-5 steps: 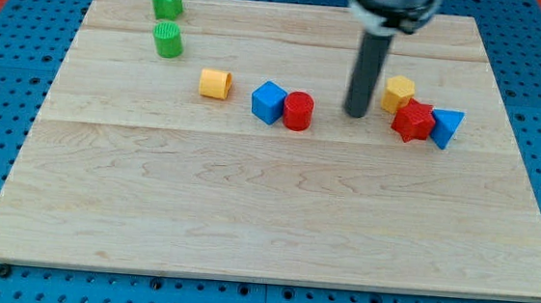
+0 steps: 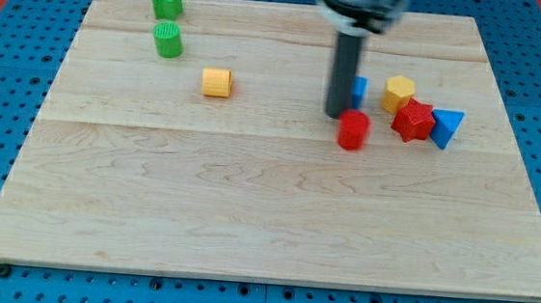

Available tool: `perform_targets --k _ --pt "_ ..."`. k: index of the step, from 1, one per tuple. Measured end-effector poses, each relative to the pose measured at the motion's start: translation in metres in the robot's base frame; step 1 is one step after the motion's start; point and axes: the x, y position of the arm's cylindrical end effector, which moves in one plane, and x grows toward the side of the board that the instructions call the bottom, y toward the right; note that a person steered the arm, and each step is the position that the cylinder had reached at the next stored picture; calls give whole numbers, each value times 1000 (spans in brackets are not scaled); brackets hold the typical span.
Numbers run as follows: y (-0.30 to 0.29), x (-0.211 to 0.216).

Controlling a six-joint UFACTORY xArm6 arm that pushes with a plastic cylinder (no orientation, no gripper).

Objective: Move the blue cube left to the yellow hexagon

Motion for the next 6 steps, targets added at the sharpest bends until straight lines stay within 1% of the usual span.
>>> perform_targets --k 1,2,3,4,5,6 --pt "-70 22" --pt "-12 72" --pt "36 99" --pt "41 58" --pt "43 55" --pt "3 107"
